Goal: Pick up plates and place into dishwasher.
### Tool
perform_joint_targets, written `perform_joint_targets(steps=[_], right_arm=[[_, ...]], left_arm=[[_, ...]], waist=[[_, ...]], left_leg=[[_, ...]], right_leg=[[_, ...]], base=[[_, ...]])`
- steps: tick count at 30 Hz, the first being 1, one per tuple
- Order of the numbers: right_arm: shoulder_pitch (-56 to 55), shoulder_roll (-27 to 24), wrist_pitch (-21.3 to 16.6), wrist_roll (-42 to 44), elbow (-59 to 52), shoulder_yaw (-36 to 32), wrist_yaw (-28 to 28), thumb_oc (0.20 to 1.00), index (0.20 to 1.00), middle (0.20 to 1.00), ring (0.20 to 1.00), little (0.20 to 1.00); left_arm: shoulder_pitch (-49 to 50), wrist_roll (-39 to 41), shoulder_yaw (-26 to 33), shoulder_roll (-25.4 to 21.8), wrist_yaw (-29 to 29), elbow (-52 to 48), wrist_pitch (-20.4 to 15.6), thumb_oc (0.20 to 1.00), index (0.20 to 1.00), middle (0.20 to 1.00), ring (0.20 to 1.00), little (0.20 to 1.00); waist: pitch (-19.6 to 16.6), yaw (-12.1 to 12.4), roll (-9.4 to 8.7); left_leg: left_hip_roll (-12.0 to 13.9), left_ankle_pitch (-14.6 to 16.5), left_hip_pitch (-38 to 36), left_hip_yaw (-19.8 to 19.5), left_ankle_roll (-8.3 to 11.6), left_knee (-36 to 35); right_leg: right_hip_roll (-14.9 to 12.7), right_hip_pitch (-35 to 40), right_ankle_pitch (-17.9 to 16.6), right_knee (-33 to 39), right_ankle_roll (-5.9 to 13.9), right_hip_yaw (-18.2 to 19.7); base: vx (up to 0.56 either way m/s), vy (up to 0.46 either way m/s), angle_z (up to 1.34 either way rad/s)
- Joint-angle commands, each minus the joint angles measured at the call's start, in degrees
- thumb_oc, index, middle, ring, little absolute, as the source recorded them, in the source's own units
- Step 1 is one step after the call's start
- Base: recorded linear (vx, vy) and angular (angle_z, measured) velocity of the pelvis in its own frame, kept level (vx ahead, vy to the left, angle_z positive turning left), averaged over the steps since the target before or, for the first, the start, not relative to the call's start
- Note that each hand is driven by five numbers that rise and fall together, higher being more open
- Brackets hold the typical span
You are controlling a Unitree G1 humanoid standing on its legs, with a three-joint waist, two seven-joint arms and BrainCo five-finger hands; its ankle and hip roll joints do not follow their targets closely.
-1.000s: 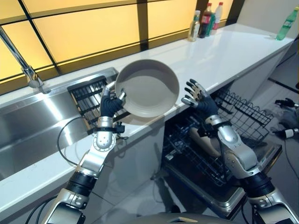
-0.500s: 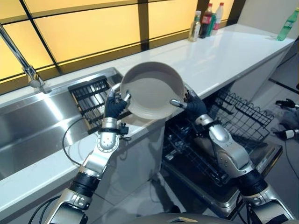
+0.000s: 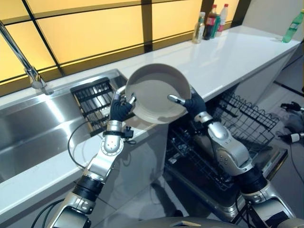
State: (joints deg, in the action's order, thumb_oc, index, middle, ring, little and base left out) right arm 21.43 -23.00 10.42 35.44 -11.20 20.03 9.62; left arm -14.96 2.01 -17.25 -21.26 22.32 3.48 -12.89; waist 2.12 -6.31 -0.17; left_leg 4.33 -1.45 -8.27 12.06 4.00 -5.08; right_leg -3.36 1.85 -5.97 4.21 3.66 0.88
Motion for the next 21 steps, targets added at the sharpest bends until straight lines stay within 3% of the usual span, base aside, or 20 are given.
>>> perform_joint_targets(steps=[1,14,18,19,20,21], right_arm=[[6.4,3.2,-0.8,0.8,-1.4,1.5,-2.0,0.2,0.2,0.2,0.2,0.2],[5.4,0.9,-1.4,1.7,-0.3,1.2,-7.8,0.2,0.2,0.2,0.2,0.2],[3.5,-0.1,-4.1,1.9,-0.4,-0.7,-8.3,0.2,0.2,0.2,0.2,0.2],[2.9,-0.2,-5.0,2.0,-0.4,-1.3,-8.4,0.2,0.2,0.2,0.2,0.2],[2.1,-0.4,-5.7,2.1,-0.5,-2.0,-8.7,0.2,0.2,0.2,0.2,0.2],[1.1,-0.7,-6.4,2.2,-0.7,-2.9,-9.1,0.2,0.2,0.2,0.2,0.2]], left_arm=[[-8.6,0.2,-5.2,0.6,-1.1,0.0,-3.5,0.2,0.2,0.2,0.2,0.2],[-8.3,0.6,-4.0,-0.2,-1.4,0.0,-4.6,0.2,0.2,0.2,0.2,0.2],[-7.6,3.4,-3.0,0.0,-2.2,0.3,-5.3,0.2,0.2,0.2,0.2,0.2],[-7.3,5.0,-2.8,0.3,-2.9,0.7,-5.5,0.319,0.319,0.319,0.319,0.319],[-7.0,6.4,-2.6,0.5,-3.5,0.8,-5.9,0.89,0.89,0.89,0.89,0.89],[-6.3,8.0,-2.2,0.7,-4.3,0.9,-6.4,1.0,1.0,1.0,1.0,1.0]], waist=[[-2.2,0.9,-1.42],[-2.3,0.9,-1.6],[-2.3,0.5,-1.65],[-2.4,0.4,-1.7],[-2.3,0.2,-1.65],[-2.3,-0.1,-1.61]], left_leg=[[-3.9,0.8,3.5,-4.3,-5.41,0.1],[-3.7,0.5,3.6,-4.0,-5.28,0.1],[-3.5,0.6,3.5,-3.6,-5.22,0.1],[-3.5,0.6,3.5,-3.4,-5.2,0.1],[-3.5,0.6,3.5,-3.4,-5.21,0.1],[-3.4,0.6,3.5,-3.2,-5.21,0.1]], right_leg=[[-0.8,-1.3,3.9,-6.8,2.96,-2.6],[-0.9,-1.5,3.8,-6.7,2.99,-2.9],[-0.8,-1.5,3.5,-6.4,2.95,-2.8],[-0.7,-1.5,3.5,-6.2,2.96,-2.7],[-0.7,-1.5,3.4,-6.2,2.93,-2.6],[-0.6,-1.6,3.5,-6.3,2.9,-2.4]], base=[[0.0,0.0,0.0],[0.0,0.0,0.0],[0.0,0.0,0.0],[0.0,0.0,0.0],[0.0,0.0,0.0],[0.0,0.0,0.0]])
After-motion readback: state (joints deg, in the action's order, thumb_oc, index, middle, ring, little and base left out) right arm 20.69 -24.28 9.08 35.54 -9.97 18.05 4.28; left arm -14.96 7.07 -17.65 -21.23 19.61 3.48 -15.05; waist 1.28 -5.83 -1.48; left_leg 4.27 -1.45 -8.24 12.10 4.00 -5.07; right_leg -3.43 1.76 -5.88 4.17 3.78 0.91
